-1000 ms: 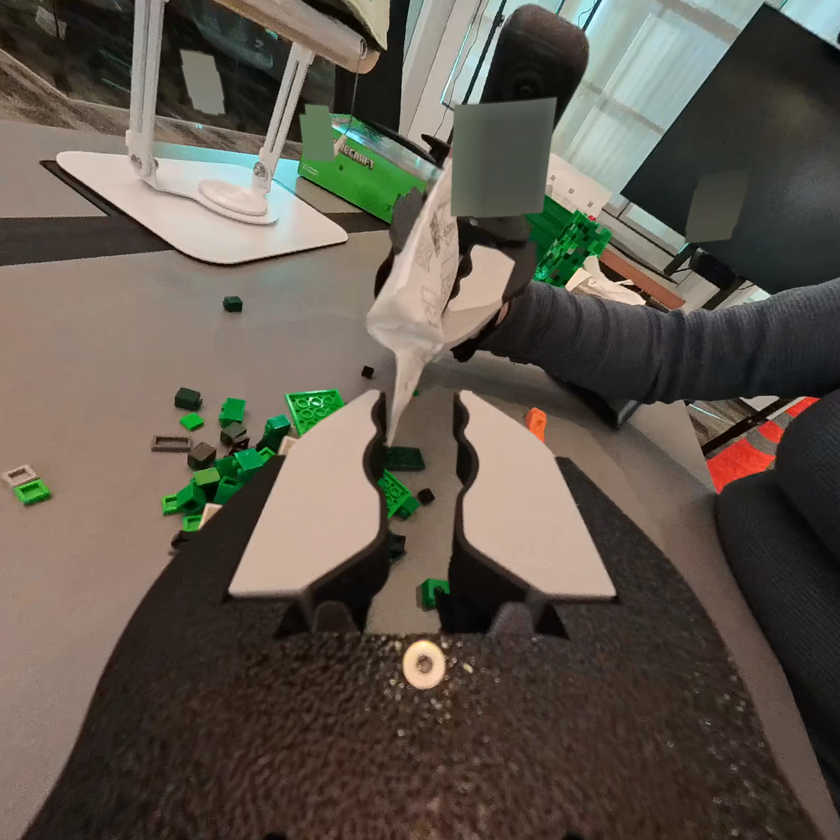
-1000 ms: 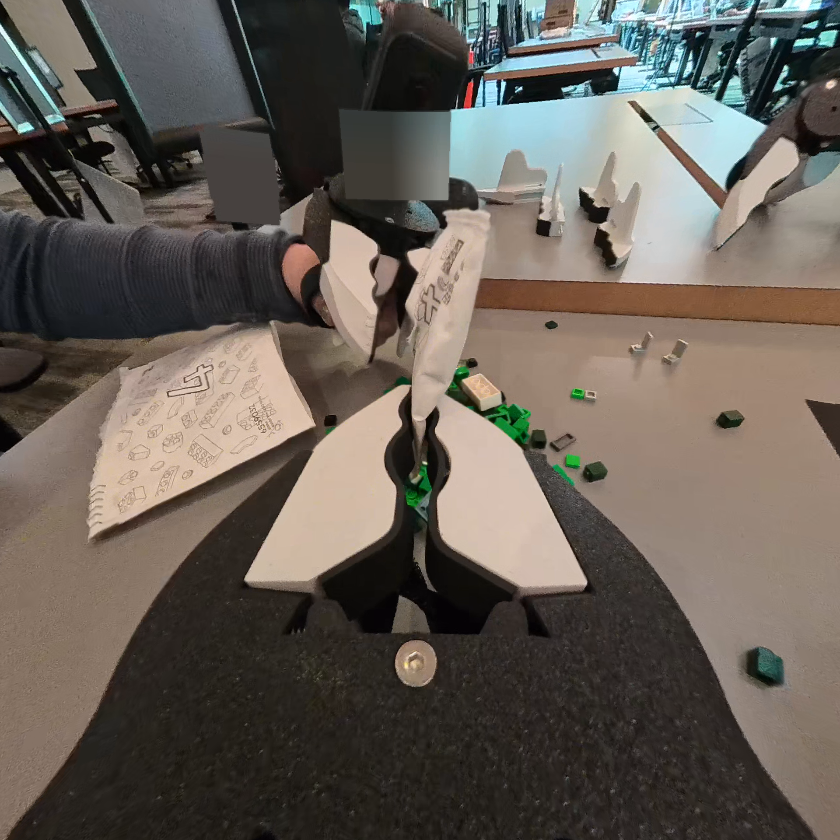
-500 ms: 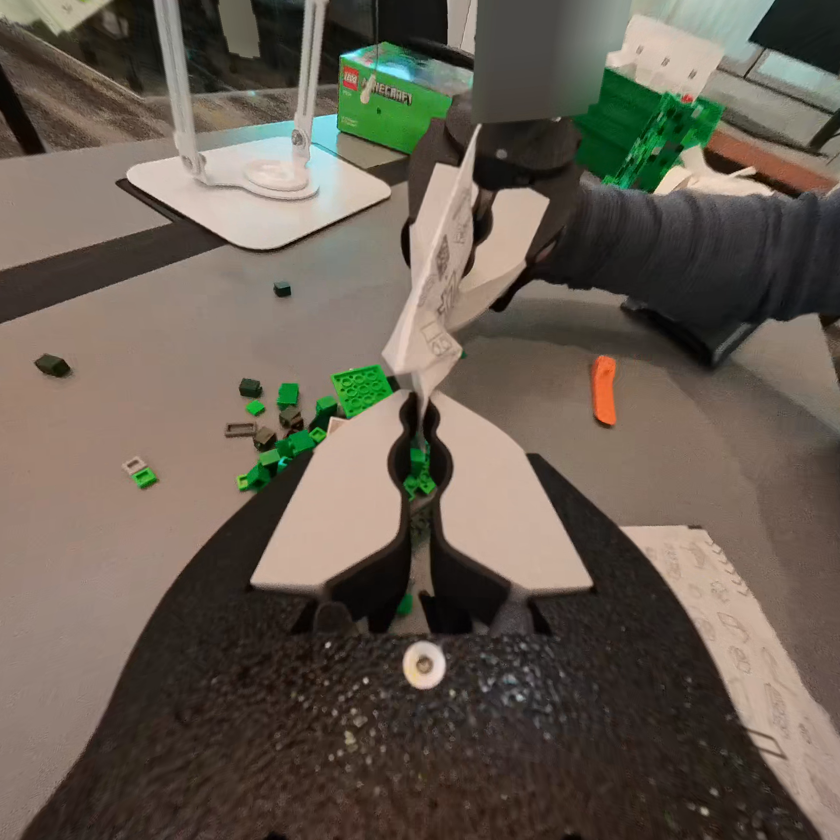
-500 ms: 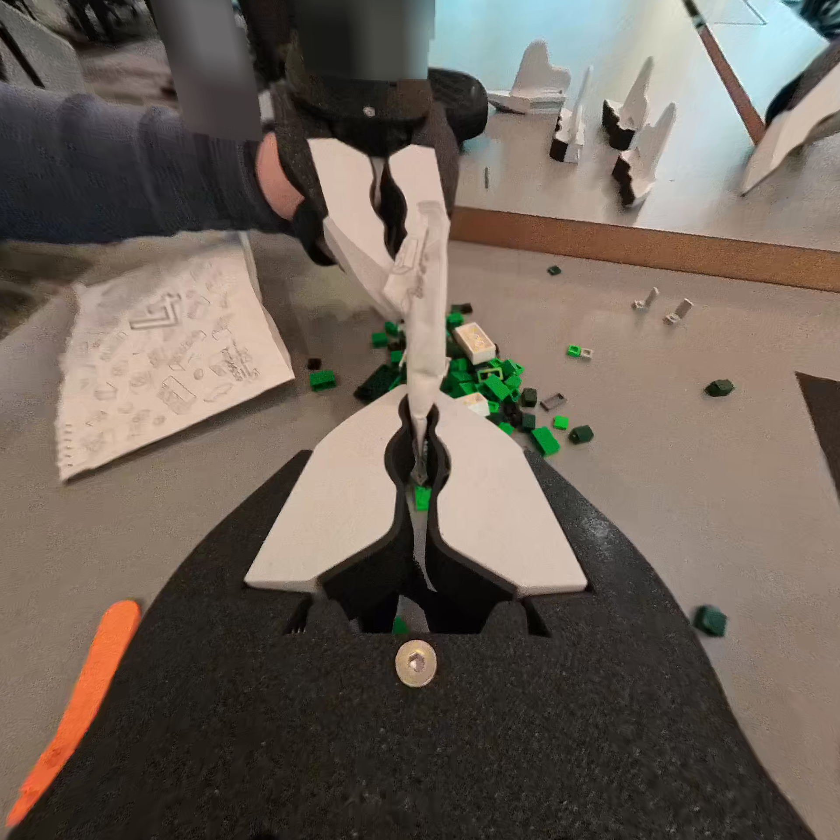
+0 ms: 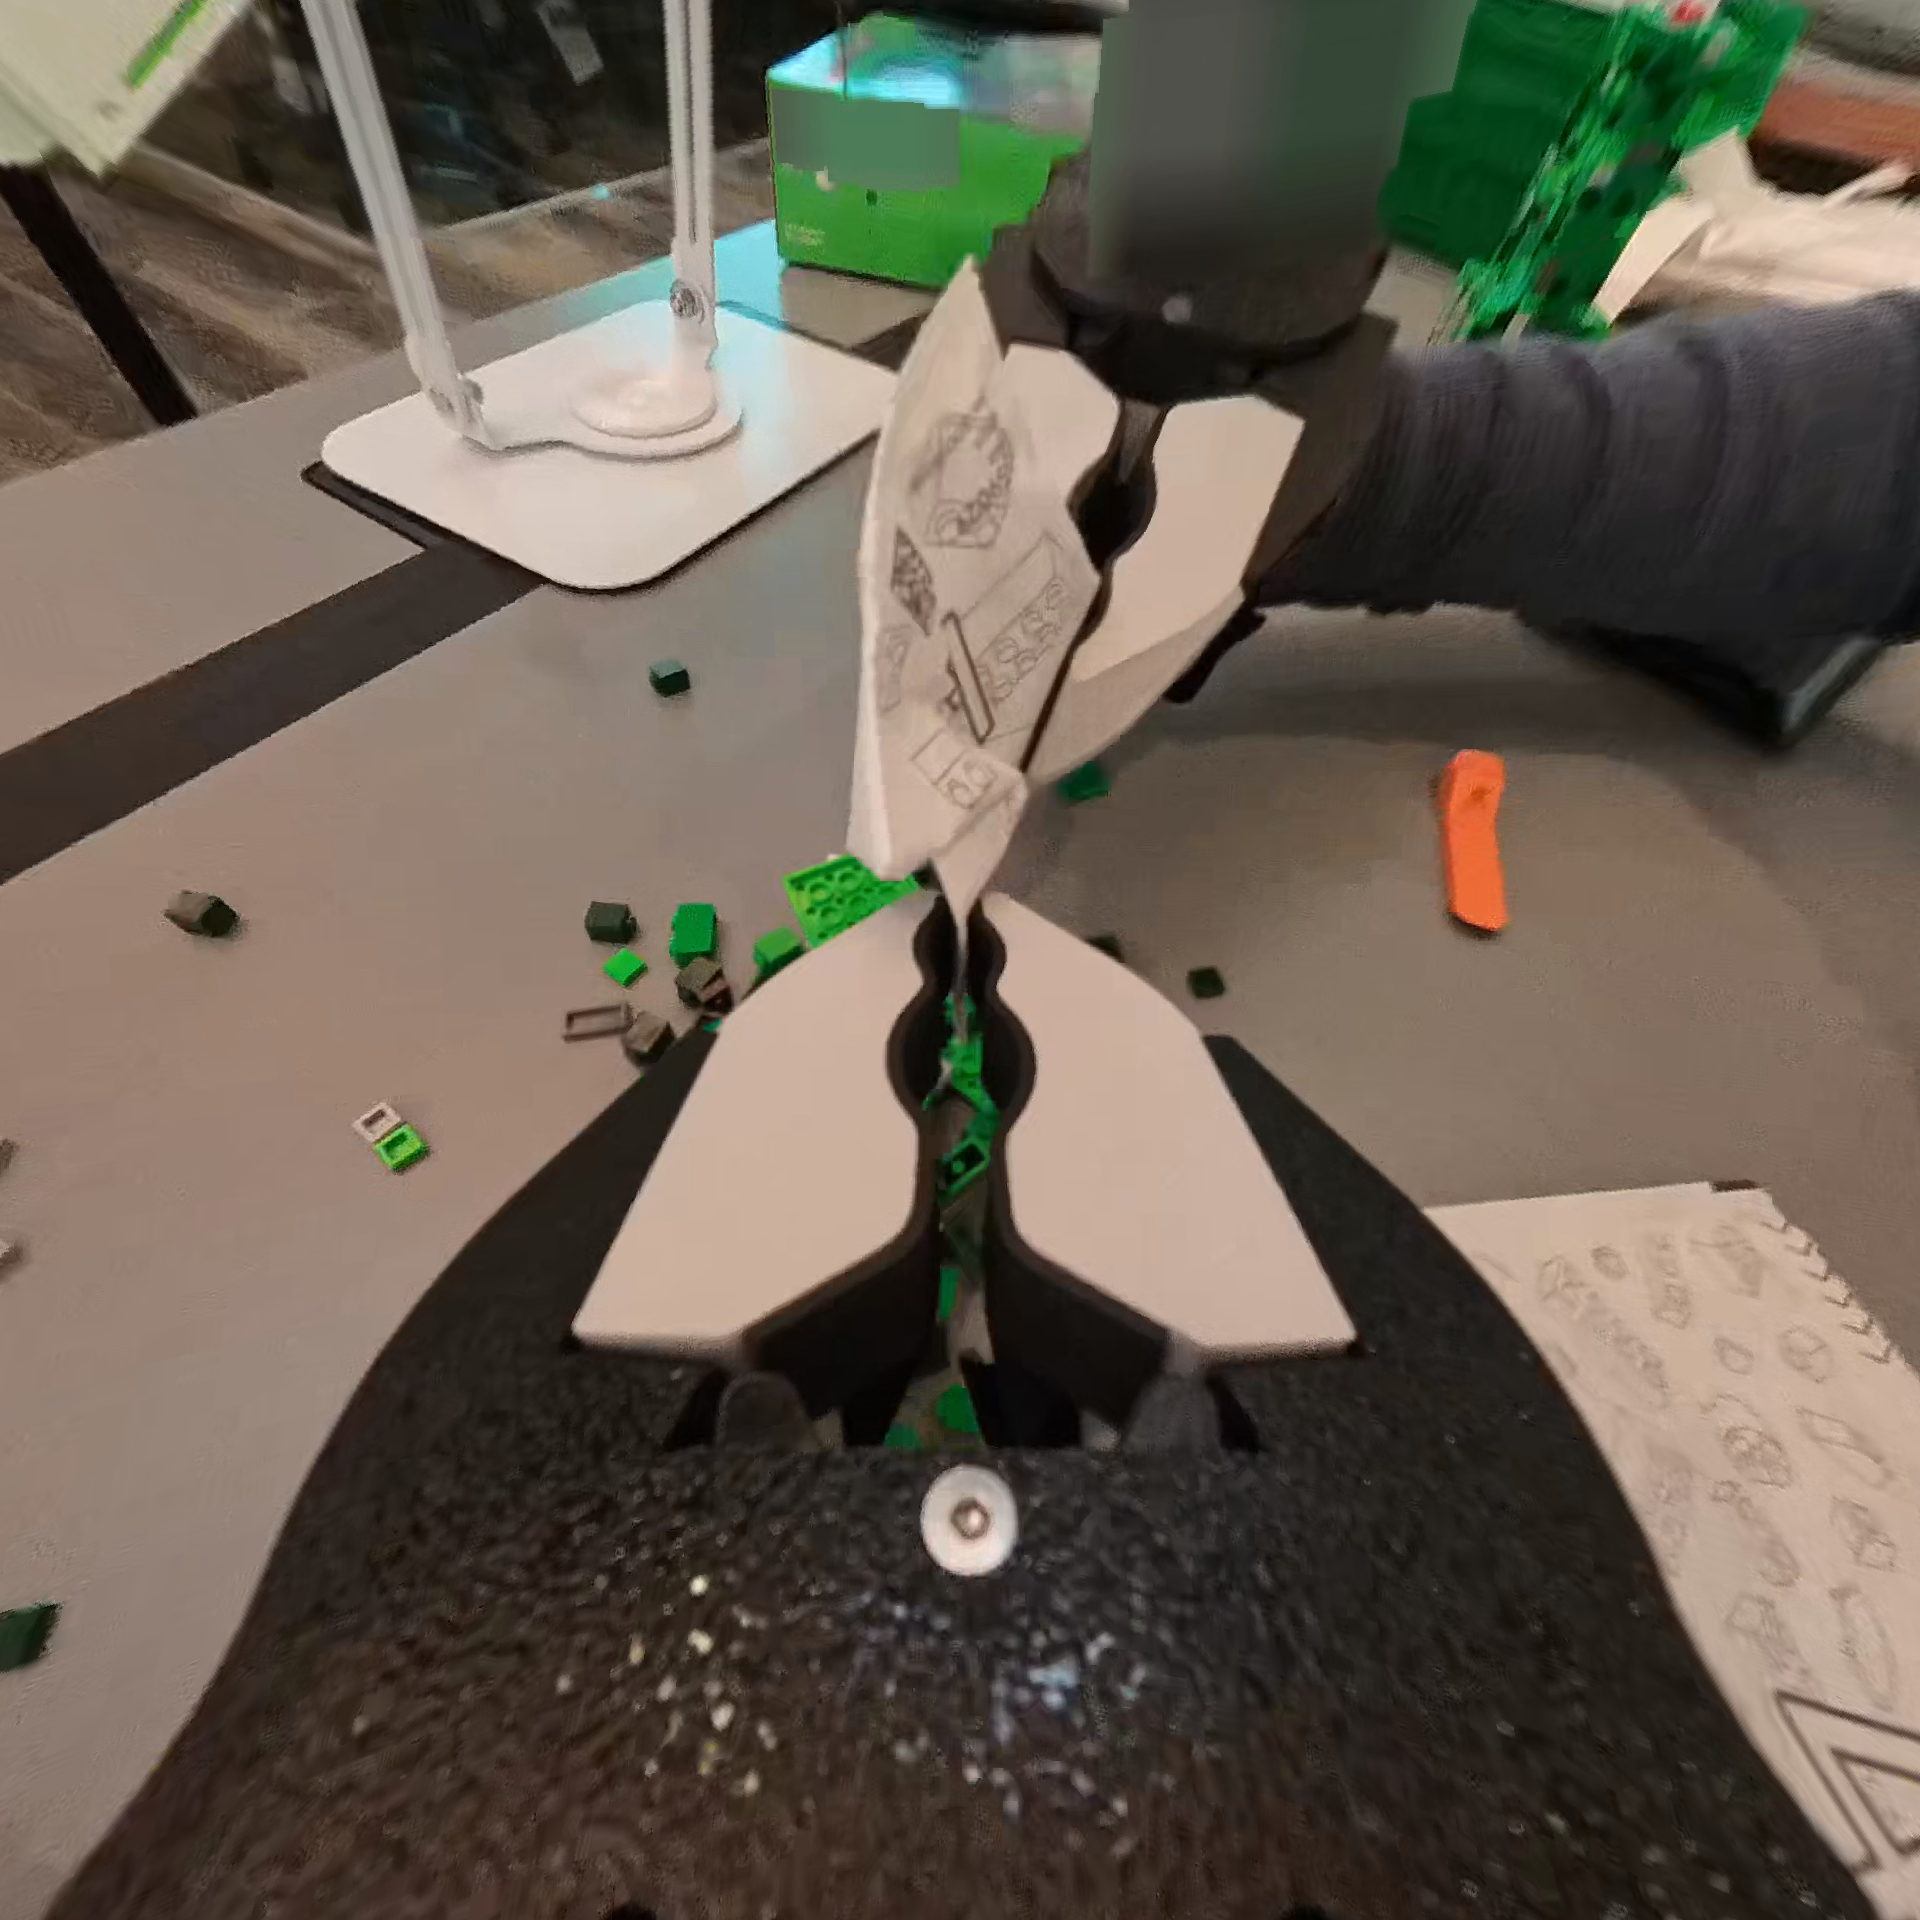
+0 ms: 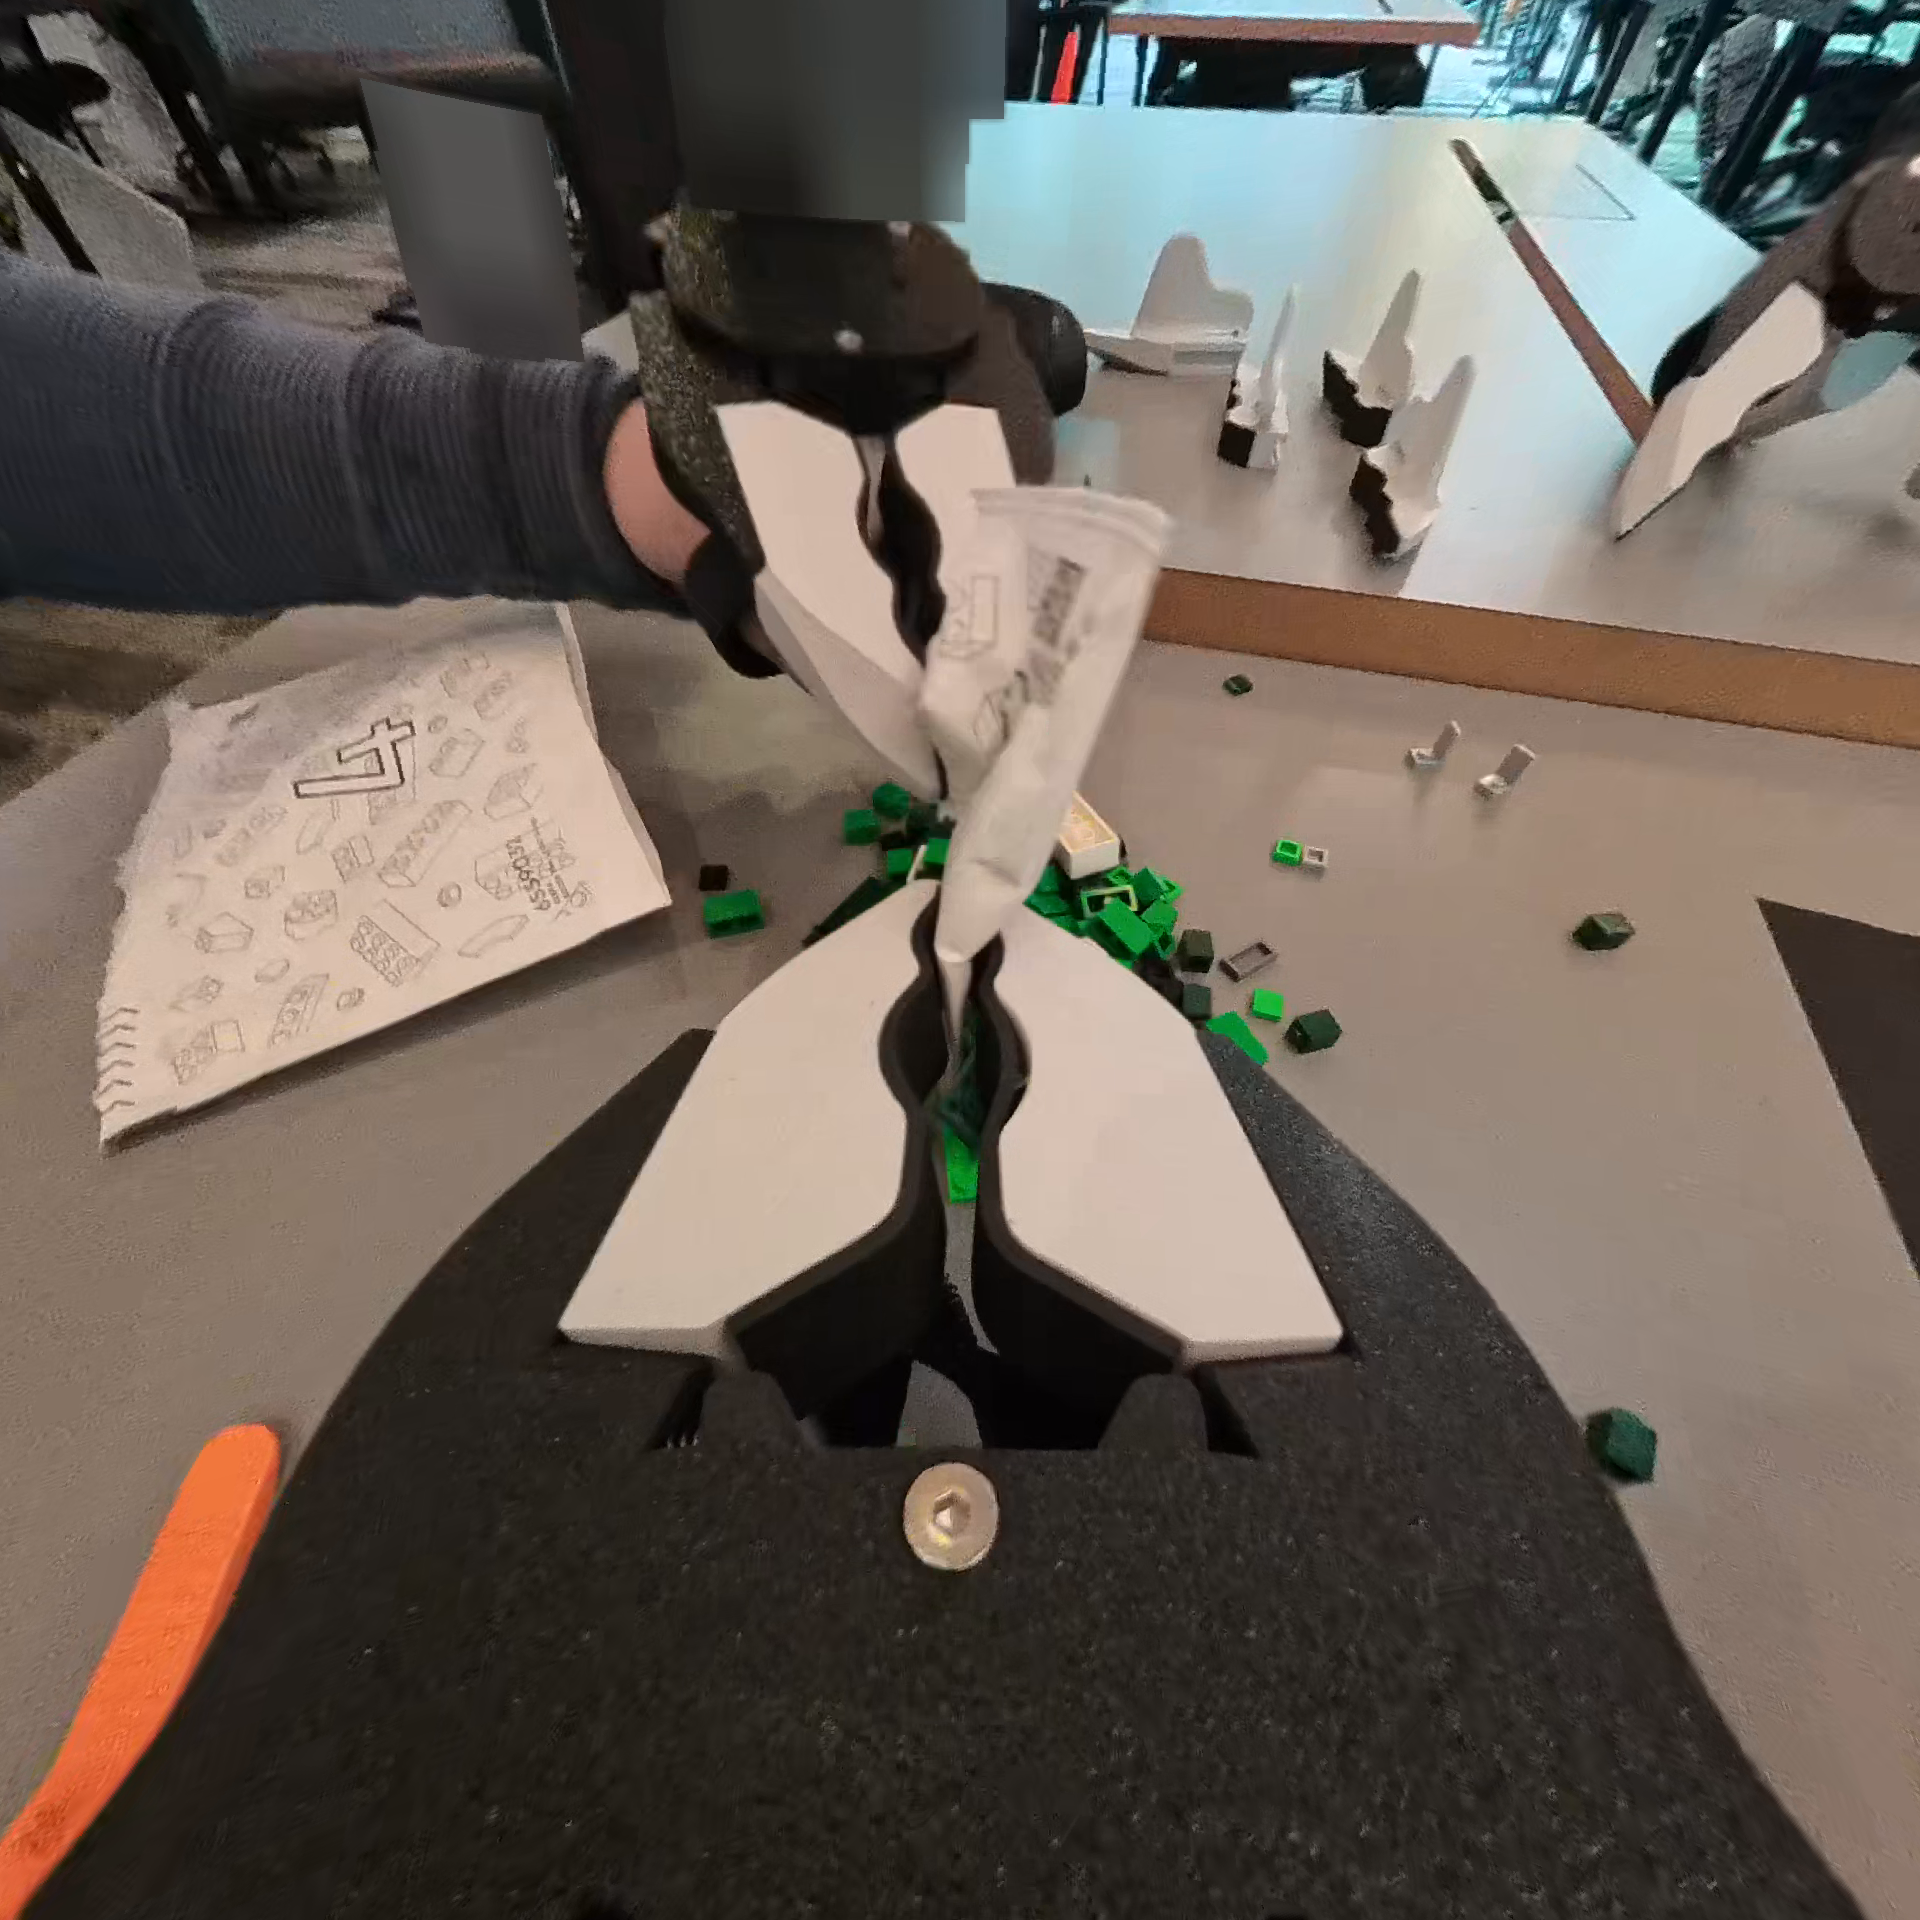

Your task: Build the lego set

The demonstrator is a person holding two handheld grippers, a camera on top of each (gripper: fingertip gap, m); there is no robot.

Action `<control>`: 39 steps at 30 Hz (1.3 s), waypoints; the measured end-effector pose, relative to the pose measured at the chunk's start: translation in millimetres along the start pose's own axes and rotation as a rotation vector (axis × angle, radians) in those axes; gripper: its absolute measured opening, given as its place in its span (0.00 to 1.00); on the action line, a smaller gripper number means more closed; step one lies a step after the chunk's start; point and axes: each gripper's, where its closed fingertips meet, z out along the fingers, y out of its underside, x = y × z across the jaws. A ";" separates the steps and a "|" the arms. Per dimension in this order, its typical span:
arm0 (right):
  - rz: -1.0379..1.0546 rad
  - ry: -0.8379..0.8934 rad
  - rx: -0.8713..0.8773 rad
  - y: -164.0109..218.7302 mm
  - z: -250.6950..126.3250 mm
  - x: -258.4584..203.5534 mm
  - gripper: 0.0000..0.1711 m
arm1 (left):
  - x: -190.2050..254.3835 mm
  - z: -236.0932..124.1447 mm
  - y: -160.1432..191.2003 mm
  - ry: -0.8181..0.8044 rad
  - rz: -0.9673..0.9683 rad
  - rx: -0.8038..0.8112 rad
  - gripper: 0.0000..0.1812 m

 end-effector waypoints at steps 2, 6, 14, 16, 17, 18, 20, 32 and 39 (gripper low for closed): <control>-0.043 0.008 -0.055 7.2 -1.2 -0.9 0.00 | -1.7 -5.5 4.2 0.001 -0.008 -0.004 0.01; -0.027 -0.007 -0.017 0.7 0.0 -2.5 0.00 | 4.7 2.1 -0.2 0.014 0.007 0.004 0.01; -0.041 0.001 -0.048 8.4 -2.7 -2.1 0.00 | 0.8 -5.4 4.6 0.004 0.000 0.023 0.01; -0.003 -0.004 -0.008 4.4 -5.5 -1.3 0.00 | 0.8 -9.9 -2.4 0.009 -0.025 0.067 0.01; -0.013 0.005 -0.010 3.1 -1.6 -1.7 0.00 | -0.3 -7.6 -1.8 -0.007 -0.005 0.058 0.01; -0.023 -0.005 -0.001 0.4 3.2 -5.5 0.00 | 2.2 -4.8 -1.1 0.010 -0.014 0.054 0.01; -0.039 -0.012 -0.039 4.6 4.5 -6.6 0.00 | -0.8 -10.0 7.0 -0.013 -0.012 0.025 0.01; -0.025 -0.015 -0.062 6.3 3.8 -4.3 0.00 | 4.3 -8.5 3.1 0.028 -0.036 0.043 0.00; -0.004 0.005 -0.010 0.6 2.0 -0.1 0.00 | 7.5 0.5 -3.2 0.021 -0.004 0.045 0.00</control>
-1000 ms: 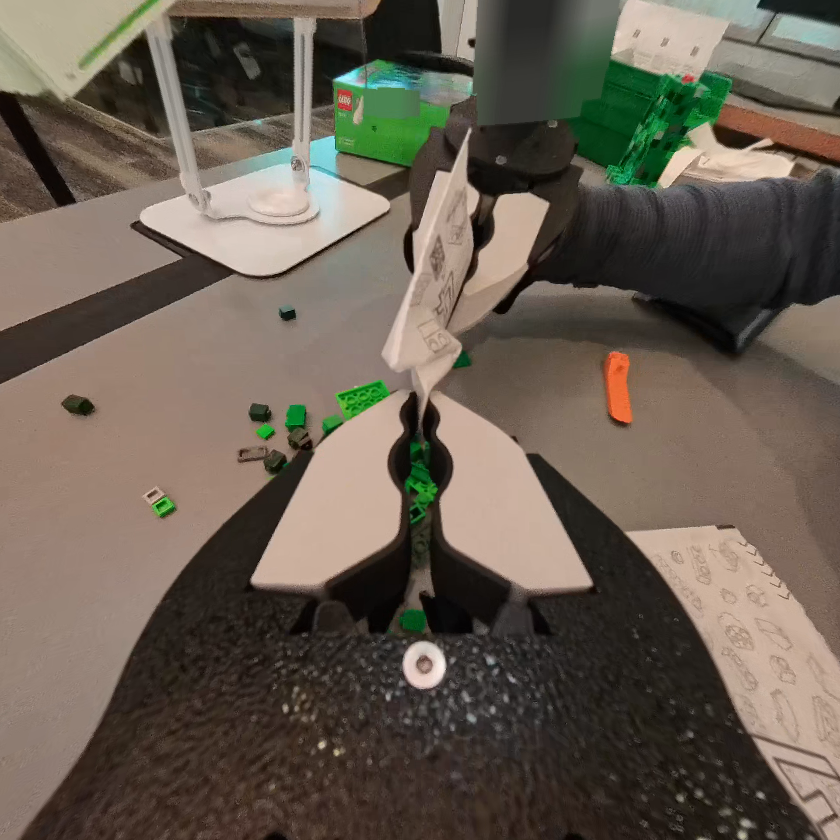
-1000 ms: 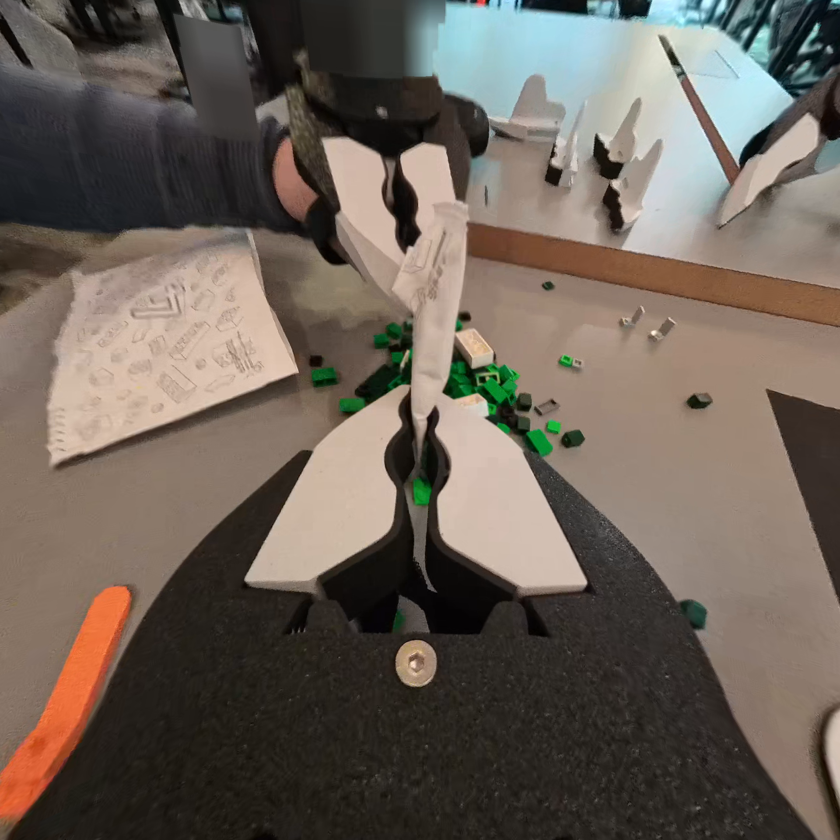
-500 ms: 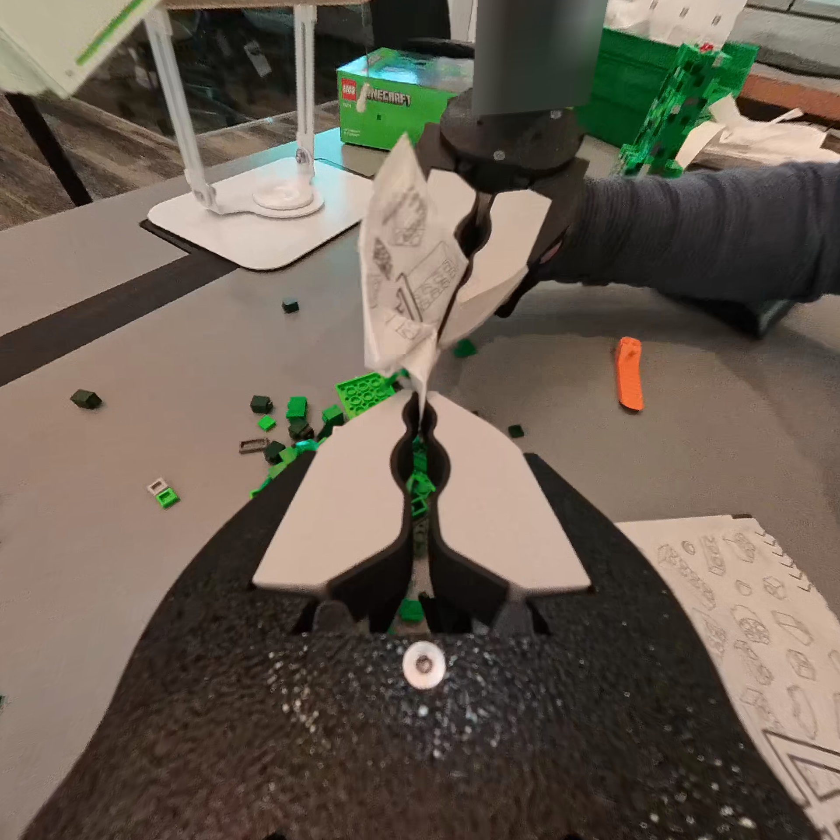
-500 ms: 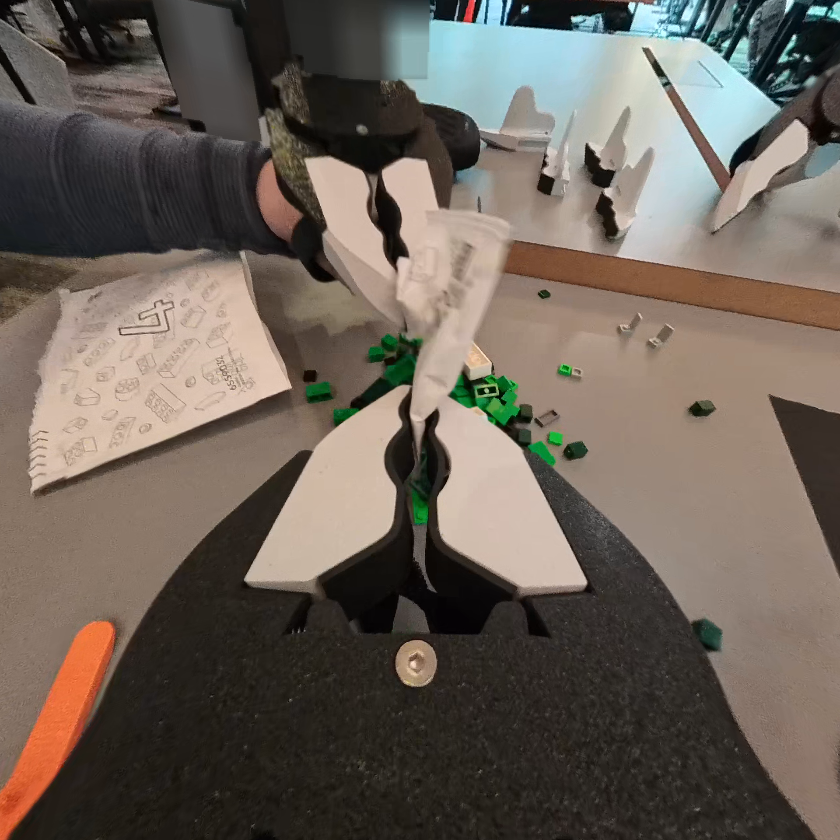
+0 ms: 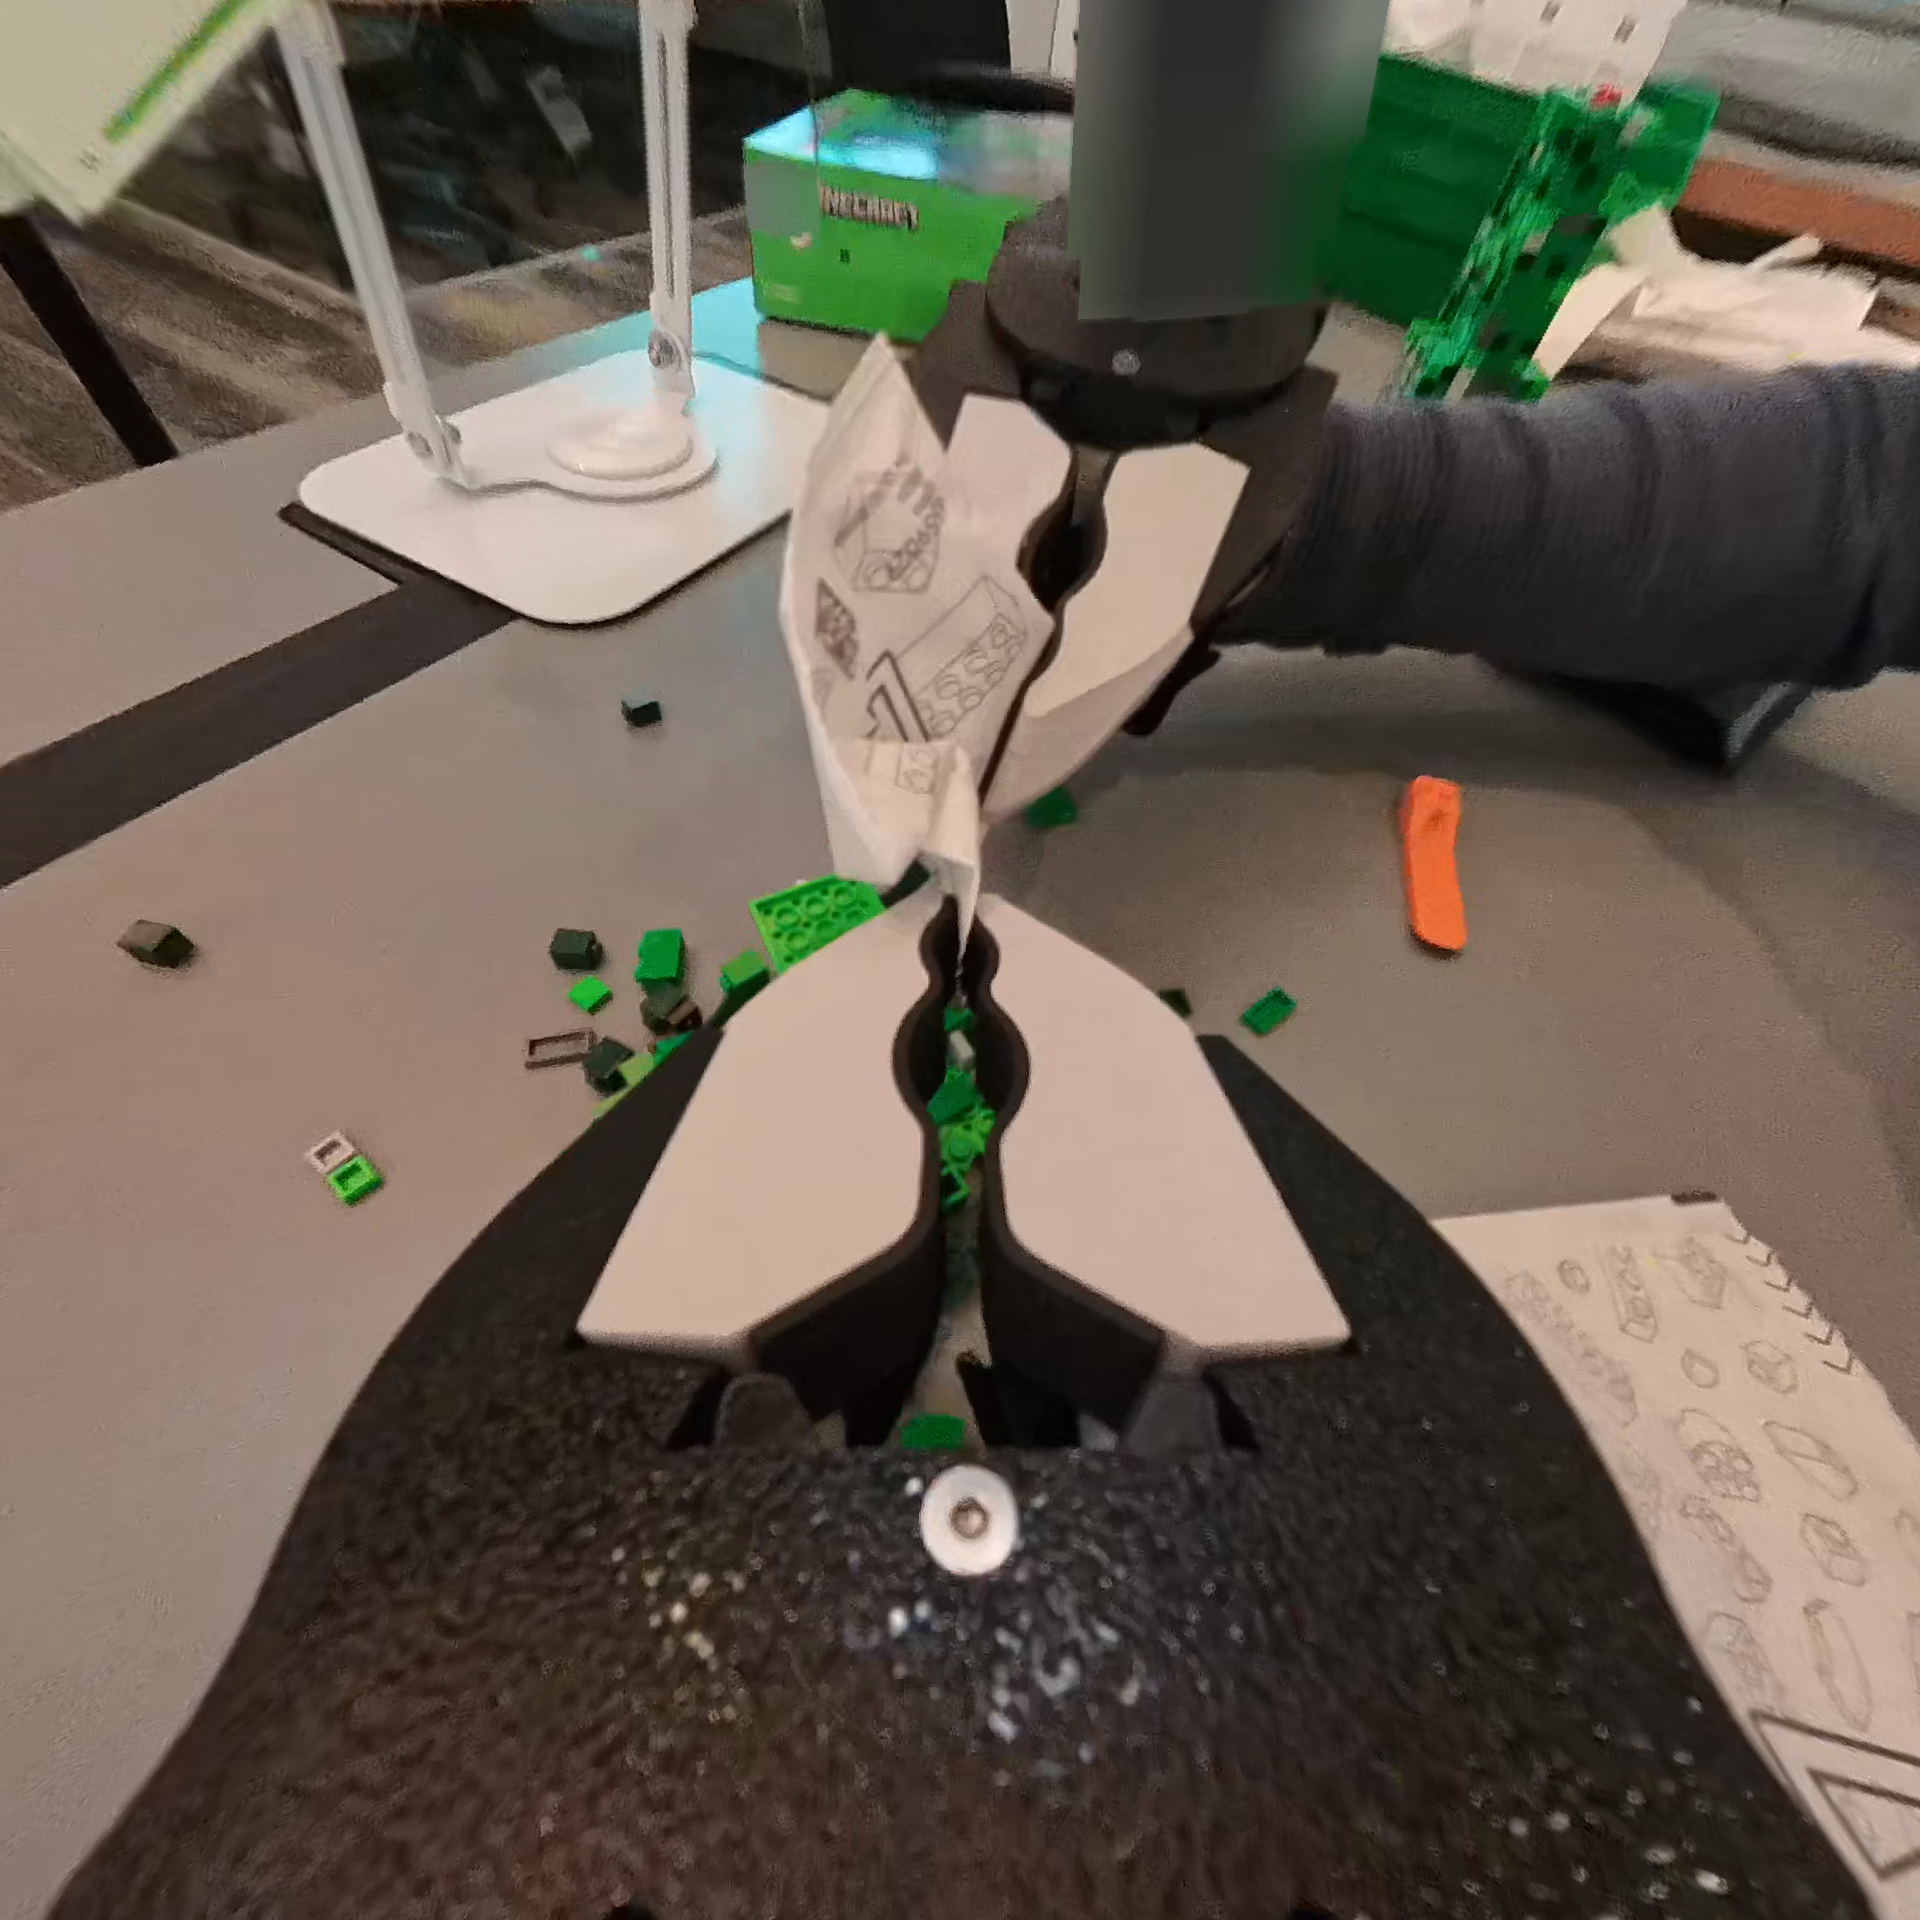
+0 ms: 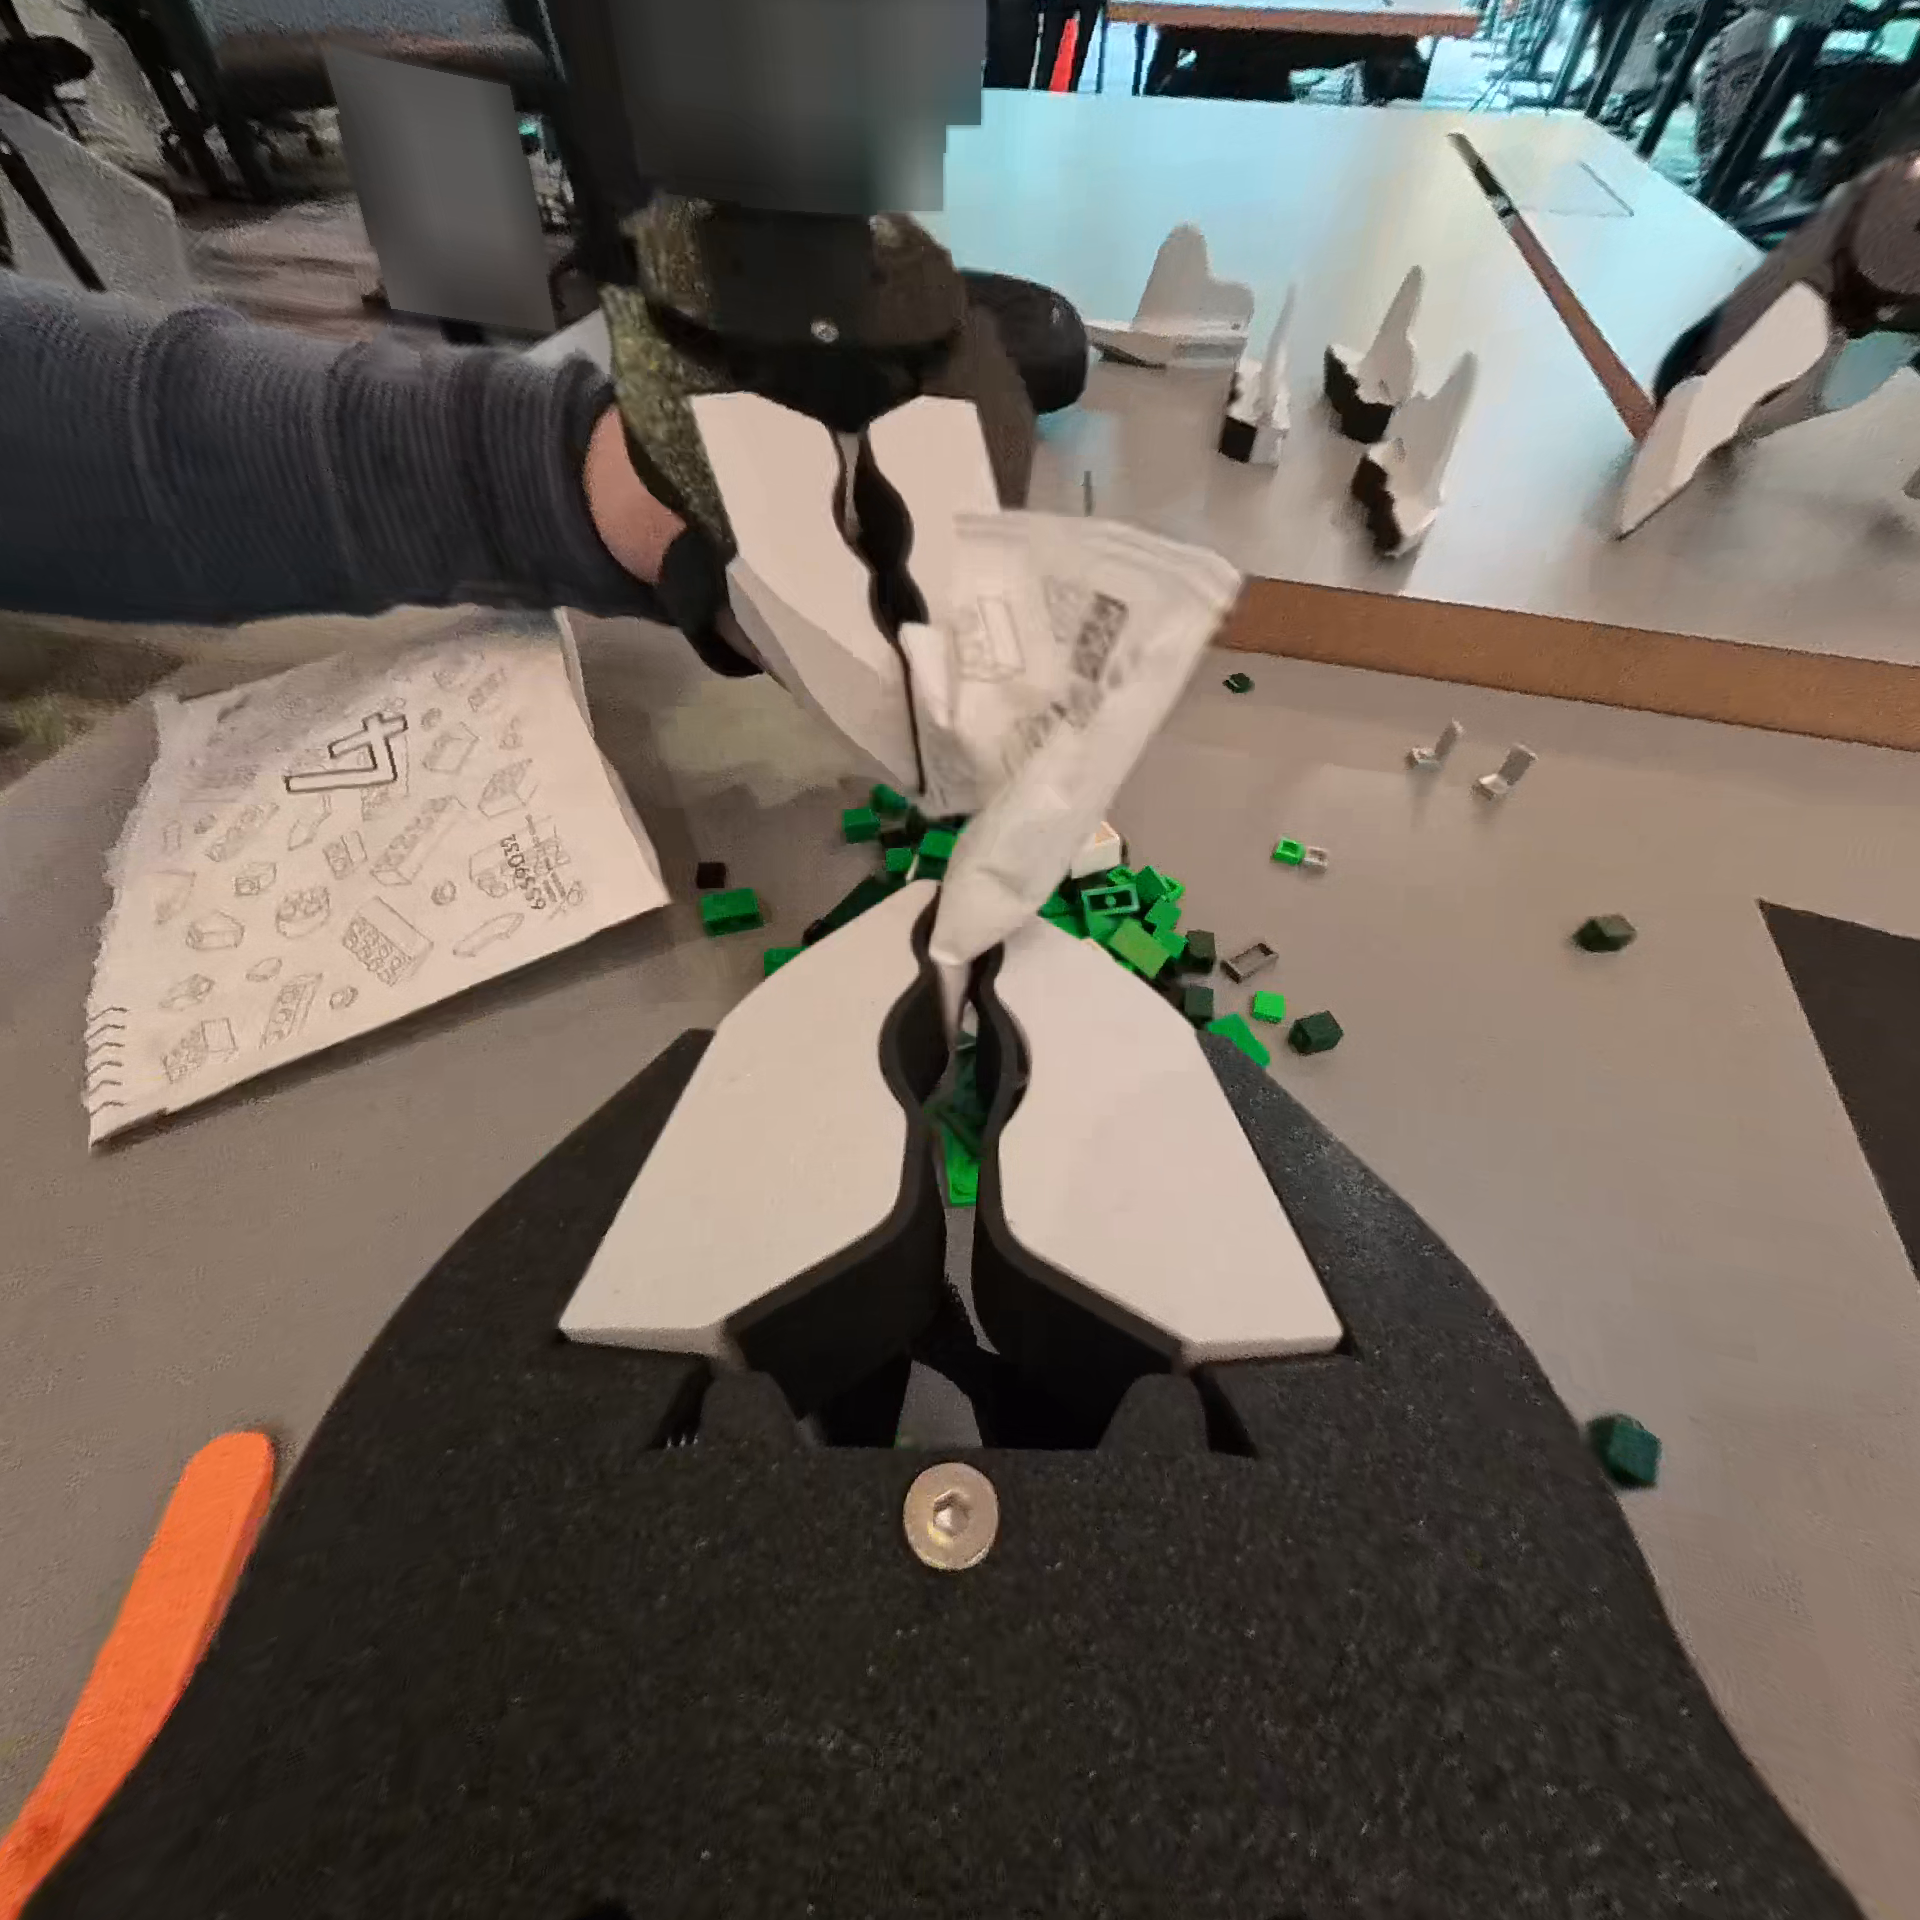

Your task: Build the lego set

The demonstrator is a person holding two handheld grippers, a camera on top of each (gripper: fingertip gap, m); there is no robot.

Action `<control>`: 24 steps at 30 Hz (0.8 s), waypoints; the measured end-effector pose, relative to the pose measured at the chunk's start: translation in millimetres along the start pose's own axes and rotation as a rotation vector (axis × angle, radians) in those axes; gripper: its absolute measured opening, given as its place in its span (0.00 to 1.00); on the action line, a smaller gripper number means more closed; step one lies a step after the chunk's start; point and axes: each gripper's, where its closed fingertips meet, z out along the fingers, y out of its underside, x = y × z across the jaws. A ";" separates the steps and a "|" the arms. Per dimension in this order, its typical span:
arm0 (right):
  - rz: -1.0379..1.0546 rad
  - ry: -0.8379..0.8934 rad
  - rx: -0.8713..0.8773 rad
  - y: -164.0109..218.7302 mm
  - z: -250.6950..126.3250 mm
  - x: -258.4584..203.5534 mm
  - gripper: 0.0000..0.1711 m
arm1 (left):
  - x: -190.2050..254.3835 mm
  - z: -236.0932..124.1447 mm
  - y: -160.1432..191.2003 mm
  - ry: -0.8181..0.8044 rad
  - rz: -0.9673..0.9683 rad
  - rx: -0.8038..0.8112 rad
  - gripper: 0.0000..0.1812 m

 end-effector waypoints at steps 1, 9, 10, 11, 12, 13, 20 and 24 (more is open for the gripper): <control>-0.025 0.002 -0.045 5.6 1.9 -1.5 0.00 | -1.7 0.2 6.8 -0.013 0.014 -0.047 0.00; -0.047 0.005 -0.068 8.4 -1.3 -1.7 0.00 | -6.0 -6.6 11.1 -0.027 0.004 -0.031 0.00; -0.038 0.011 -0.069 11.0 -5.8 0.5 0.00 | -6.4 -15.3 7.7 -0.011 -0.016 0.016 0.00; -0.014 0.005 -0.042 9.1 -8.8 0.9 0.00 | -3.4 -17.8 1.7 0.017 -0.052 0.060 0.00; -0.002 0.000 -0.017 5.2 -6.9 -0.3 0.00 | -5.2 -16.4 2.8 -0.013 -0.037 0.040 0.00; -0.014 0.005 -0.016 3.8 -2.2 -1.1 0.00 | -5.2 -12.7 4.0 -0.023 -0.013 0.028 0.00; -0.005 -0.006 0.004 -0.7 1.1 -1.1 0.00 | -5.7 -17.5 1.2 -0.029 -0.033 0.062 0.00; -0.076 0.003 -0.063 1.1 7.7 -4.2 0.00 | -7.0 -17.6 11.0 -0.047 -0.011 0.026 0.00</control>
